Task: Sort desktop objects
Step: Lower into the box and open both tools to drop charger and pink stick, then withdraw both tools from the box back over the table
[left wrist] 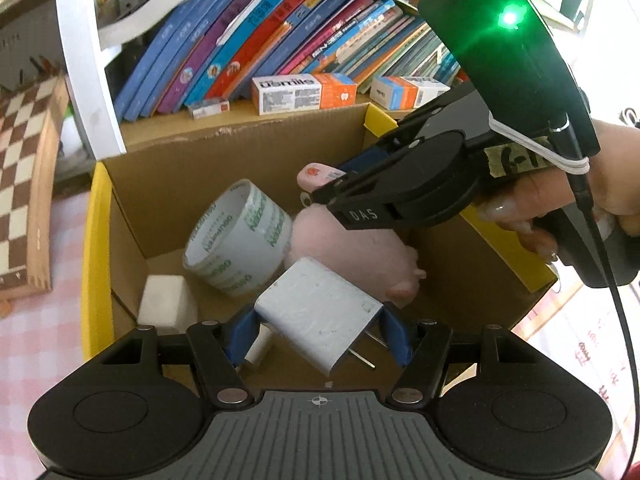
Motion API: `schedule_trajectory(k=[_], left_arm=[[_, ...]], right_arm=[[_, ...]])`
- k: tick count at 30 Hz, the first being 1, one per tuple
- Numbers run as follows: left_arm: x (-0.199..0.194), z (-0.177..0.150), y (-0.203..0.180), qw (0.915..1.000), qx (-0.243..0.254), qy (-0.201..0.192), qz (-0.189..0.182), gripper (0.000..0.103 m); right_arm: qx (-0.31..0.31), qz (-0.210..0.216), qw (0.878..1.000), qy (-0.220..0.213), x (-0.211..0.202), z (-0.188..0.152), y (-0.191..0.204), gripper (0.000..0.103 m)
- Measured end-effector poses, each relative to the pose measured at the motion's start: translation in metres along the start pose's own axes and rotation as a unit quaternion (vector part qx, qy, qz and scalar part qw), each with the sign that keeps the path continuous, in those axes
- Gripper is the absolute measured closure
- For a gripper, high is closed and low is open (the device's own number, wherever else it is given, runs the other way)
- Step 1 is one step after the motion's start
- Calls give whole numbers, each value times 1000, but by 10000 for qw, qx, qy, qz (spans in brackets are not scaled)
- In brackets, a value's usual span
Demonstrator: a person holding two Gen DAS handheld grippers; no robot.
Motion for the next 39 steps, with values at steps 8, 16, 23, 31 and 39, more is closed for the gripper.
schedule_trajectory(k=[8,16,23,31,39], left_arm=[[5,1,5,9996,-132,111,-240,37],[7,1,6,9994,-115,114,-297,36],[2,0,2,9998,-3,10,-211,32],[-13,-3,-2,9996,50,-217,-147,31],[-35,-14,-5,9986,61,-518,27,26]], right_arm=[[-47,33,9999,114,6,7,-2,80],[-80,55,9998,155,8,9,-3,79],[11,34,9999,-107,0,8,-5,48],[221,261,9978,-569,-28,3,-7,36],[377,262,9945,-945,-60,-7,0,29]])
Point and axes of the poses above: each gripper's, at about its wrist camera, not at the fingertips, and x roughly the way its jaws point, y to its left, z to its top, the point moved 1 cm from there along x, roughly the way its jaws point, and after that the axes turned 14 degrees about y, right-handed, at the moved point
